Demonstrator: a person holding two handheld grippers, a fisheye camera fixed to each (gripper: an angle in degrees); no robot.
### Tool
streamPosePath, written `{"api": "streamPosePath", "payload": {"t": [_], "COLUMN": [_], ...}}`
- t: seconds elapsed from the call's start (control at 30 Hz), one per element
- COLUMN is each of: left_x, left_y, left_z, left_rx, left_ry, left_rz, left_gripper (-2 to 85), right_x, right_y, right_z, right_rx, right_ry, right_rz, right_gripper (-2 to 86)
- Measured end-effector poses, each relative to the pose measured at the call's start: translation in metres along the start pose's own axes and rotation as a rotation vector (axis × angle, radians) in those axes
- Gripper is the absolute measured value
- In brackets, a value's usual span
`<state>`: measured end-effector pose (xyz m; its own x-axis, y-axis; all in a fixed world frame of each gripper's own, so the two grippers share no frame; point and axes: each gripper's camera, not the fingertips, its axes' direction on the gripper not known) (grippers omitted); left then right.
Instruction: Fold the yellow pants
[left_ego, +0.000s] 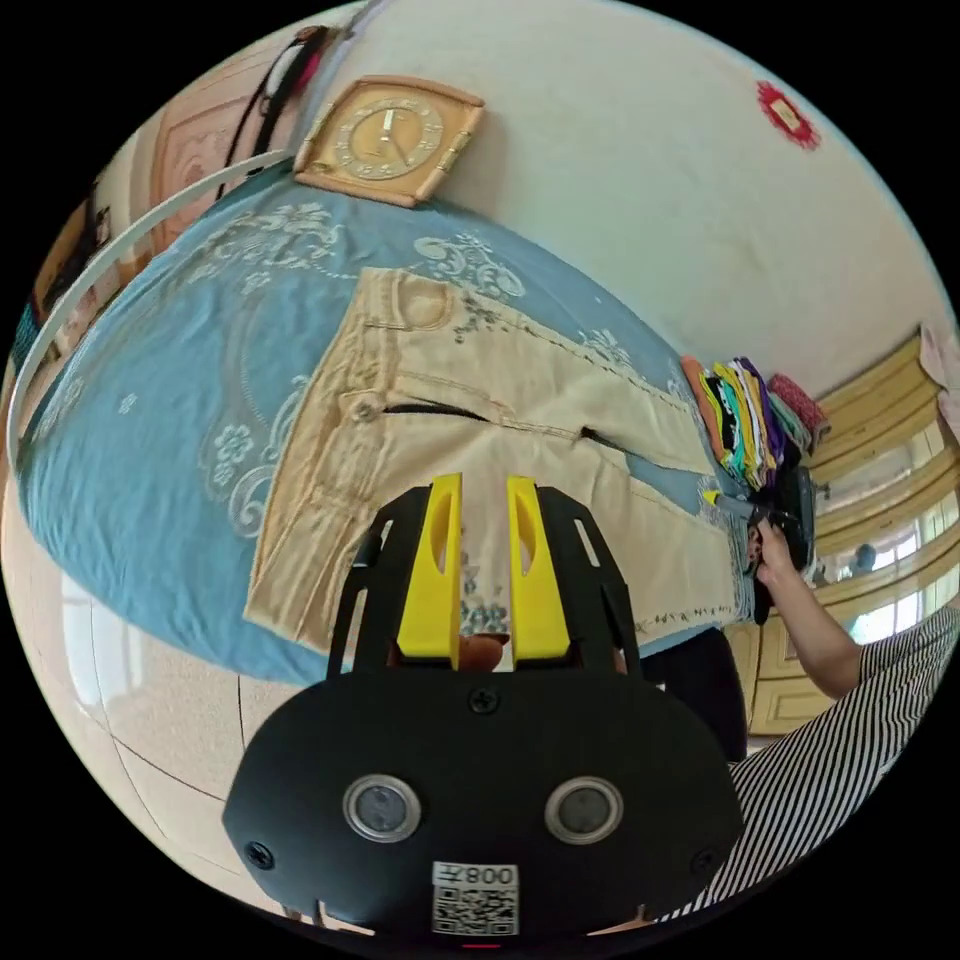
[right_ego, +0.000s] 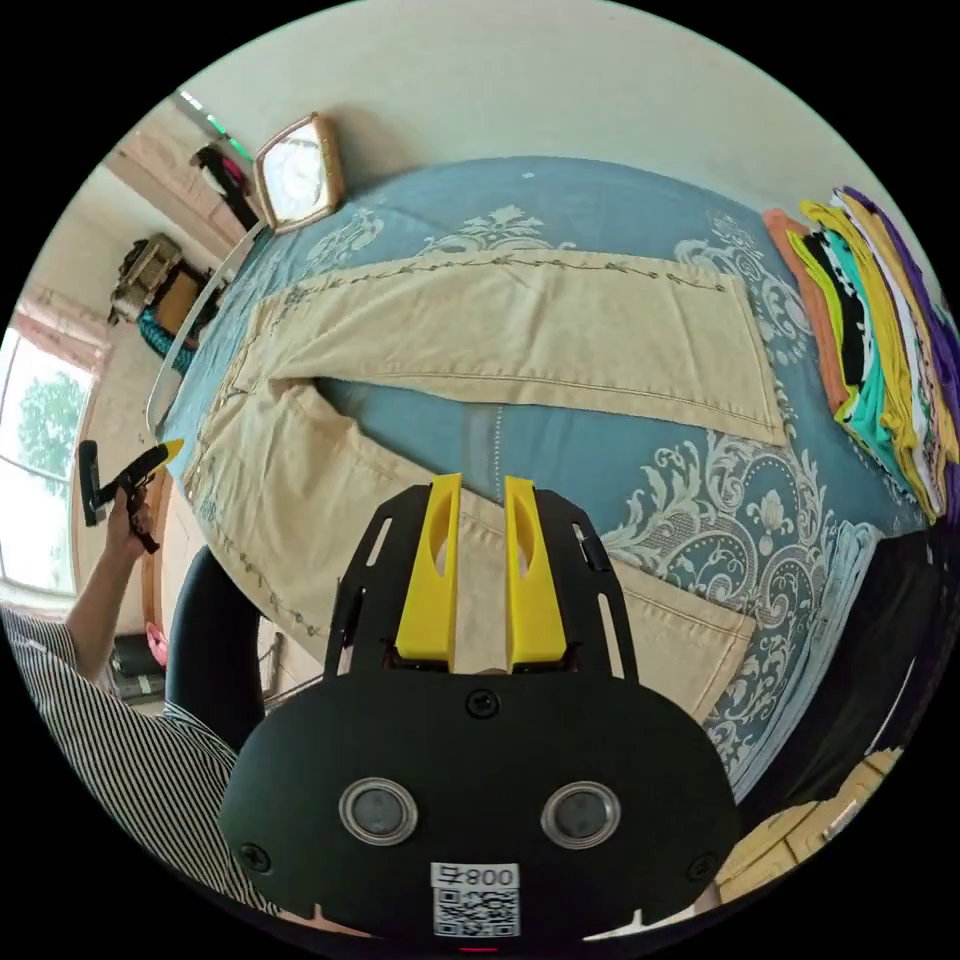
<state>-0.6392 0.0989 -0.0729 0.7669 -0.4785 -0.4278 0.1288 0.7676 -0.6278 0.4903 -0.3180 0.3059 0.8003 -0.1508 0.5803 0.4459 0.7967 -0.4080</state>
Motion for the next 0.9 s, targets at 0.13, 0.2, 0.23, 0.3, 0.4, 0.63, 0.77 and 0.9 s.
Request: {"api": "streamPosePath", "payload": {"t": [0.13, 0.2, 0.23, 0.3, 0.4, 0.63, 0.77, 0.9], "left_x": [0.055, 0.074, 0.076, 0.076, 0.067, 0.068, 0.059, 0.054], "left_y": [-0.046, -0.065, -0.068, -0.077, -0.080, -0.087, -0.090, -0.079], "left_z": [0.044, 0.069, 0.074, 0.096, 0.099, 0.092, 0.095, 0.058], "left_rx": [-0.092, -0.146, -0.156, -0.232, -0.219, -0.211, -0.208, -0.130], "left_ry": [-0.037, -0.087, -0.102, -0.145, -0.093, -0.027, 0.002, -0.037], "left_rz": [0.261, 0.346, 0.357, 0.328, 0.244, 0.237, 0.185, 0.213], "left_gripper": [7.6, 7.5, 7.4, 6.3, 3.0, 0.8, 1.3, 3.0], "right_x": [0.082, 0.102, 0.113, 0.126, 0.136, 0.124, 0.124, 0.117], "right_y": [-0.026, -0.034, -0.039, -0.046, -0.060, -0.079, -0.094, -0.100], "right_z": [-0.019, -0.025, -0.024, -0.021, -0.001, -0.012, 0.007, 0.003], "right_rx": [0.129, 0.162, 0.160, 0.162, 0.080, 0.104, 0.041, 0.061], "right_ry": [0.030, 0.078, 0.112, 0.126, 0.118, 0.107, 0.101, 0.094], "right_rz": [0.269, 0.328, 0.361, 0.402, 0.410, 0.315, 0.319, 0.340], "right_gripper": [8.0, 8.3, 8.6, 8.9, 8.5, 1.8, 2.1, 3.6]}}
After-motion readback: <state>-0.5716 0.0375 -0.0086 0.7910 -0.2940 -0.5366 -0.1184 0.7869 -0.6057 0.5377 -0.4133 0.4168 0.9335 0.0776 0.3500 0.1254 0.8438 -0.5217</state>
